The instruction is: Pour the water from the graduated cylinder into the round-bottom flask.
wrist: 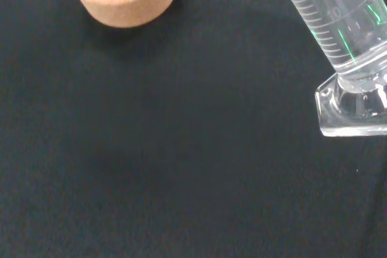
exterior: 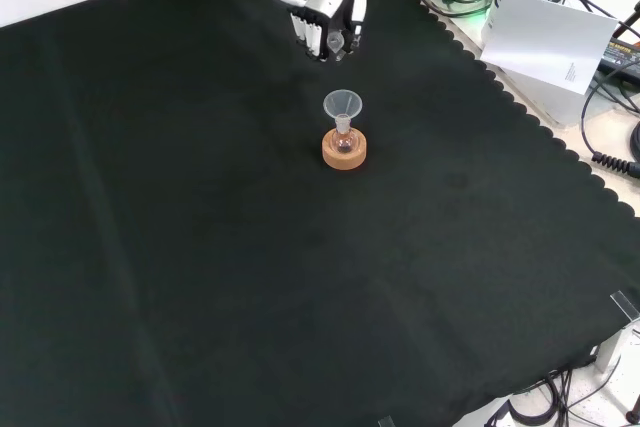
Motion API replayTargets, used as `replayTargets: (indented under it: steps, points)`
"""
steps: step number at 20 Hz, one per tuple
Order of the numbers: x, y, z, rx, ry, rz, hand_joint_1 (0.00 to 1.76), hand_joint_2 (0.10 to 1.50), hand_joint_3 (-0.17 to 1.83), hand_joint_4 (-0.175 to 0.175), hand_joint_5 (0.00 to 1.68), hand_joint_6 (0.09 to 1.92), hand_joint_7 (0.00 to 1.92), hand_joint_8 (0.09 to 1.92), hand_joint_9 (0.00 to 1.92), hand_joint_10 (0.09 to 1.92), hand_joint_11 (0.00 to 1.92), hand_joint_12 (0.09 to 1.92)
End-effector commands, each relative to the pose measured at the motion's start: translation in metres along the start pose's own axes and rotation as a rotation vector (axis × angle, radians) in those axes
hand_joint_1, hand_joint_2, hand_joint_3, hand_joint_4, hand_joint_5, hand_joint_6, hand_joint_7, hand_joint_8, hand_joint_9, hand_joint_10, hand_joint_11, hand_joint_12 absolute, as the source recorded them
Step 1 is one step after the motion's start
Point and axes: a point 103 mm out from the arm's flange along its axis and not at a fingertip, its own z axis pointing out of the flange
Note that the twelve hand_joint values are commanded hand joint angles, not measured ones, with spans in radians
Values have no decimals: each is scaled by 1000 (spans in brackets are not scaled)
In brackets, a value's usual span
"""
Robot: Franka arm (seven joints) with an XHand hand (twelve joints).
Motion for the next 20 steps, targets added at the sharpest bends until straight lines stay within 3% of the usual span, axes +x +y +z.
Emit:
replayTargets:
  steps: [1,11,20]
  points:
    - [3,5,-3,142,-91,61,1257,1119,-1,-175,958,1020,989,1015,1365,134,1104,879]
    - [9,7,-12,220,-164,94,1258,1117,-1,-175,961,1015,993,1011,1376,129,1110,875]
    - [6,6,-15,285,-172,89,1259,1116,-1,-175,964,1011,996,1006,1381,124,1107,869]
